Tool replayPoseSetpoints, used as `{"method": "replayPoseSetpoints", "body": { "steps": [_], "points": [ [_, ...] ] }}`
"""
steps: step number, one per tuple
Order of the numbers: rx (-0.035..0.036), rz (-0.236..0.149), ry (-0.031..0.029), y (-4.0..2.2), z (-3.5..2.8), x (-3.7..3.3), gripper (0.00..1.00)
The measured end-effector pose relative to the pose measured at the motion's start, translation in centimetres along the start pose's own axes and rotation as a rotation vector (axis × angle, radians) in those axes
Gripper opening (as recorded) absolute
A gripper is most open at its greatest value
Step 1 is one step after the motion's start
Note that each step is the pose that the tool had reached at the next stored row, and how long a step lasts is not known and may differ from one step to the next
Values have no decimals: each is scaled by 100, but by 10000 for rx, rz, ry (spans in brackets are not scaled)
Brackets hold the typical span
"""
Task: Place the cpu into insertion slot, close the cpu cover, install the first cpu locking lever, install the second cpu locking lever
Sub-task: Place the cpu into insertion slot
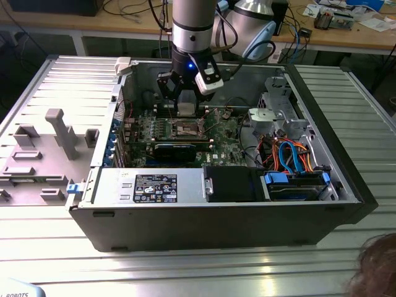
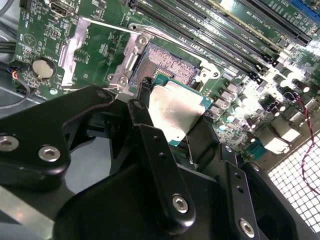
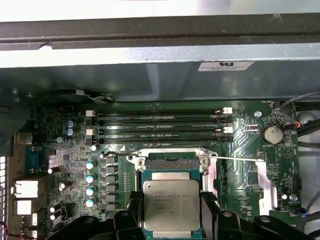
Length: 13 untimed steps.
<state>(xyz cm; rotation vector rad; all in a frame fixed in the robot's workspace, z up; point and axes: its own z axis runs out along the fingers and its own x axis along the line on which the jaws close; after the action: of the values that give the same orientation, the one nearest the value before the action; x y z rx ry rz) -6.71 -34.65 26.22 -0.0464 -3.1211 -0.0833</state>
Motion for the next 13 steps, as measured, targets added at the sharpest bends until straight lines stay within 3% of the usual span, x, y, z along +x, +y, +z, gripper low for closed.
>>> {"method": "replayPoseSetpoints", "body": {
  "steps": [13],
  "points": [
    [30, 902, -49, -1, 15, 0, 54]
  ]
}}
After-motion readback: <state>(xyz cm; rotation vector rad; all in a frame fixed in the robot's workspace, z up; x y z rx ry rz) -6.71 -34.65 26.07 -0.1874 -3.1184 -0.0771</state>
